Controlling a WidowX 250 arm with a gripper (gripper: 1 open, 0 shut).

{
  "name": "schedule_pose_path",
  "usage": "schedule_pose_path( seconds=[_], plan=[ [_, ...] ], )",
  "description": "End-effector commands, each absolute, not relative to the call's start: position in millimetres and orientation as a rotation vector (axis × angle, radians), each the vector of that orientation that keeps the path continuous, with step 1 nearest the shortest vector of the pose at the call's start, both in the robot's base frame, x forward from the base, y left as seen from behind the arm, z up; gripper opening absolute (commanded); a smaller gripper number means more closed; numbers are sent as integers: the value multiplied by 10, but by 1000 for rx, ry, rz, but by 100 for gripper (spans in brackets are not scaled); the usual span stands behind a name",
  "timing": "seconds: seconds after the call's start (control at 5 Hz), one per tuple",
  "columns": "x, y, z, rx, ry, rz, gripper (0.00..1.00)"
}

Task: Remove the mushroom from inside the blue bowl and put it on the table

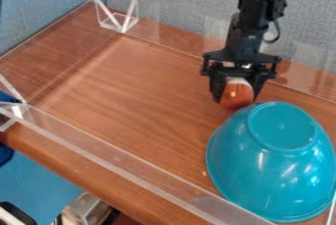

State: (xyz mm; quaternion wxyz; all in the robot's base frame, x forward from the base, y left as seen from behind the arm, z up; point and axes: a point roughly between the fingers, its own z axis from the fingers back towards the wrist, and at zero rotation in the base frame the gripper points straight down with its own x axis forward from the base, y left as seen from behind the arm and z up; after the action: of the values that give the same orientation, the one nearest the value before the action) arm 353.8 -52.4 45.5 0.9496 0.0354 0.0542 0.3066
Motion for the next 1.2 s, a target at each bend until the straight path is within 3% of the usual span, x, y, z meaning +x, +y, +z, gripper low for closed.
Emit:
schedule_pose_path(
  seconds=[0.0, 0.4, 0.6, 1.0],
  plan=[
    [3689, -444, 866, 29, 8, 610, 0],
    [3592, -317, 1251, 15, -22, 562, 0],
    [3576, -284, 1328, 14, -20, 518, 0],
    [3751, -39, 1223, 21, -15, 489, 0]
  ],
)
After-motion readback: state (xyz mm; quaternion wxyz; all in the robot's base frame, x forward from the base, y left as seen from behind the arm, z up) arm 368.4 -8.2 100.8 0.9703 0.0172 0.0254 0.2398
